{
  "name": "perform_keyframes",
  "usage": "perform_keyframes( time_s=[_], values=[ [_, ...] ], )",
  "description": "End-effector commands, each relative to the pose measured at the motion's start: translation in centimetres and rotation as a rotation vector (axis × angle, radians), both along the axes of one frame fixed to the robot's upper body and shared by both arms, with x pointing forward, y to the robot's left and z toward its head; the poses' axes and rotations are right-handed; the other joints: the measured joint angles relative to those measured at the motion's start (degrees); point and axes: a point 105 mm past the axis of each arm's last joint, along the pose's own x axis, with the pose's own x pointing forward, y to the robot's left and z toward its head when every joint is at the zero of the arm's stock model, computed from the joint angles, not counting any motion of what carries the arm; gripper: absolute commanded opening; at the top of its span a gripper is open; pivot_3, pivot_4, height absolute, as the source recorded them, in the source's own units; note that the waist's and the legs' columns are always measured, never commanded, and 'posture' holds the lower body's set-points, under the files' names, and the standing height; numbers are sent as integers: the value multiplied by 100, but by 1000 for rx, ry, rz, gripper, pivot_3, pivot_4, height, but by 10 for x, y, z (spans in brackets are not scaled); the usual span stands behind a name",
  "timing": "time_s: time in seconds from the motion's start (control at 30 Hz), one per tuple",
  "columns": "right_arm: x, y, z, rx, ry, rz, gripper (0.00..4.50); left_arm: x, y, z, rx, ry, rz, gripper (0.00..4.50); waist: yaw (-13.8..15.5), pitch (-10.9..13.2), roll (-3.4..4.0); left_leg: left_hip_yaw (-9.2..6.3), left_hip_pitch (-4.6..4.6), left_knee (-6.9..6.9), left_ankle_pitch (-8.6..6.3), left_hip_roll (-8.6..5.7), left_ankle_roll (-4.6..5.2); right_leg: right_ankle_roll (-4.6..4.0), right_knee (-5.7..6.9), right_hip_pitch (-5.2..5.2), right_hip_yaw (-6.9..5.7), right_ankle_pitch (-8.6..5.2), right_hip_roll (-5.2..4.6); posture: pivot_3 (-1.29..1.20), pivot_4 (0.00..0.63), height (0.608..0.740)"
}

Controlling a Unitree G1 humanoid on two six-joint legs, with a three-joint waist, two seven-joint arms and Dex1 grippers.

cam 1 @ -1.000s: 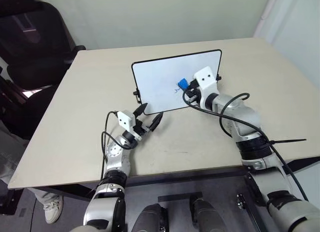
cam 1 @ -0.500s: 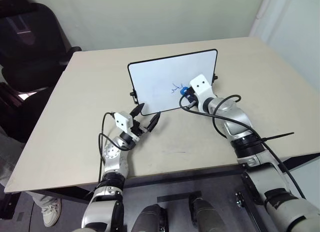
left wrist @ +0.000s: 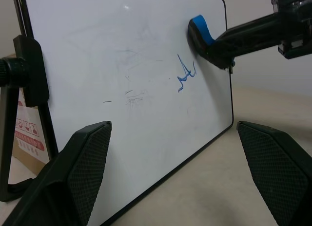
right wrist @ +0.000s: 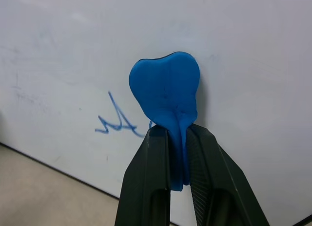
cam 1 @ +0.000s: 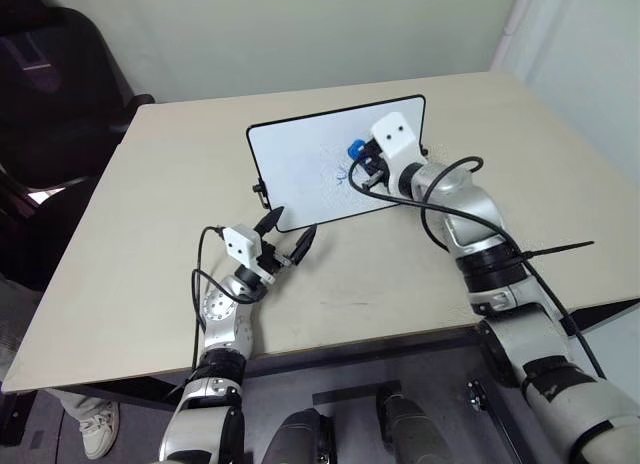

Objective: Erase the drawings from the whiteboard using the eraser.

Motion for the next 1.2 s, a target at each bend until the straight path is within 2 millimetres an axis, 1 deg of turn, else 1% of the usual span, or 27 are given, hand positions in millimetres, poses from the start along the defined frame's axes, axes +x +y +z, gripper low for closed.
perform_keyframes(
  time_s=[0.03,0.17,0.27,0.37,0.43,0.5,0.63,0.7,0.77,0.83,0.97,1.03,1.1,1.17,1.2],
  values=[
    [2,-1,-3,-2,-18,4,376,-5,1,-11,-29,33,12,4500,-4,0,0,0,0,0,0,0,0,0,0,0,0,0,0,0,150,726],
    [3,-9,-42,-64,71,-20,376,-5,1,-12,-28,31,12,4500,-8,-1,-3,-1,19,0,0,1,-1,1,-1,3,0,-1,0,0,150,726],
    [1,-6,-54,-73,98,-11,376,-6,1,-11,-27,30,11,4500,-9,1,-5,1,22,1,0,-2,0,2,-2,7,2,0,-2,0,150,726],
    [-6,5,-54,-68,96,32,376,-5,1,-11,-25,29,9,4500,-9,1,-3,2,13,0,0,-1,0,2,1,9,2,1,-2,0,150,726],
    [-11,16,-41,-47,63,82,376,-5,1,-11,-25,31,8,4500,-8,1,-3,2,11,0,0,2,0,0,5,5,0,3,2,0,150,726],
    [-12,21,-28,-10,41,95,376,-4,0,-11,-26,33,7,4500,-7,1,-3,2,6,-2,0,3,-1,-3,6,0,-1,4,3,0,150,726],
    [-3,16,18,81,-34,70,376,-3,-1,-11,-24,35,3,4500,-6,2,-3,2,1,-1,1,0,-1,-3,5,-2,0,4,1,0,150,726],
    [0,14,26,93,-46,57,376,-3,-2,-11,-24,34,2,4500,-6,1,-4,3,-8,1,2,0,-1,-4,4,-10,0,5,-1,0,150,726],
    [2,11,26,86,-44,41,376,-4,-2,-12,-24,34,3,4500,-6,1,-5,2,-5,3,2,0,-1,-4,4,-10,-1,5,0,0,150,726],
    [3,8,12,65,-20,30,376,-4,-2,-12,-25,34,5,4500,-6,1,-5,1,1,3,2,1,-1,-4,4,-9,-2,5,0,0,150,726],
    [-3,11,-33,-19,74,41,376,-5,-2,-12,-25,33,12,4500,-6,0,-8,1,15,3,1,1,-2,-2,3,-6,-2,3,0,0,150,726],
    [-6,13,-47,-41,106,52,376,-5,-2,-12,-24,31,14,4500,-6,0,-7,2,17,3,1,0,-2,-1,2,-4,0,3,-2,0,150,726],
    [-9,15,-52,-50,118,58,376,-6,-1,-12,-23,30,17,4500,-5,0,-6,3,11,3,2,0,-2,-2,3,-2,0,4,-1,0,150,726],
    [-10,18,-48,-41,109,64,376,-6,0,-12,-22,29,19,4500,-5,1,-5,3,0,3,3,0,-3,-2,6,-5,-1,6,-1,0,150,726],
    [-10,20,-42,-28,90,73,376,-6,0,-12,-22,28,20,4500,-4,1,-5,3,-4,2,4,1,-4,-3,6,-9,-1,6,0,0,150,726]
  ],
)
